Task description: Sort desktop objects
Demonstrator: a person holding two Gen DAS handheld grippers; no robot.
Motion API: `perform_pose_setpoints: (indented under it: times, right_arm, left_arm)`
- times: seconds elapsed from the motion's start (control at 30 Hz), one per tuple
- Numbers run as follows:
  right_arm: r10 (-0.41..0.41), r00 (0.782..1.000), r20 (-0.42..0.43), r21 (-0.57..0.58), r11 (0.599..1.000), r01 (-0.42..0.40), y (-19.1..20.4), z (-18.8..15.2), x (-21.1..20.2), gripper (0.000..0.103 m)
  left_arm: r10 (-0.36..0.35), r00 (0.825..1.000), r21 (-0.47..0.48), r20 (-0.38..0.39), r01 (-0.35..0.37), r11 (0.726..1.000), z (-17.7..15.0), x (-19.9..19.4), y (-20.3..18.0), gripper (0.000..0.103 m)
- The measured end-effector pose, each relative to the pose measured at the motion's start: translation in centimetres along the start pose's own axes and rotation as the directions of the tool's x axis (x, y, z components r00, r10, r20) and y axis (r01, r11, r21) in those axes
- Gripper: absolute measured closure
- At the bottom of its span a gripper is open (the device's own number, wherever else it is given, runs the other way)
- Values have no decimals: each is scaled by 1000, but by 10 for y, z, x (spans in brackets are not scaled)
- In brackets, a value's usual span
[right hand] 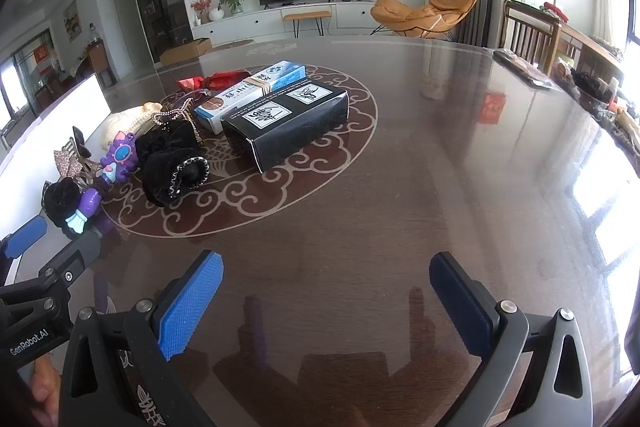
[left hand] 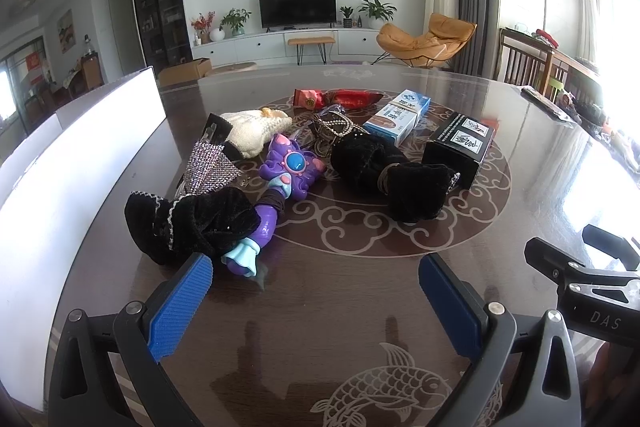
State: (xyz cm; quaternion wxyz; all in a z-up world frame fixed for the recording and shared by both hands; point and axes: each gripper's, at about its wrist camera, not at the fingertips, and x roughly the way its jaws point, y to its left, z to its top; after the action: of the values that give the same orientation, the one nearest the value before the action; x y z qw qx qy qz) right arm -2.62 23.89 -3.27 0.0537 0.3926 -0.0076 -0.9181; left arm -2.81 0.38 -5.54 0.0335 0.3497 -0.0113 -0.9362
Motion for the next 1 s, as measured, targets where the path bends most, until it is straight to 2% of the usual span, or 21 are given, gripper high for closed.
perform_pose_setpoints:
  times: [1.0]
  right_arm:
    - [10, 1000, 3, 10, 1000, -10, 0, -2, 1, 0]
  left_arm:
    - [7, 1000, 4, -9, -7, 1000, 1, 3, -2, 0]
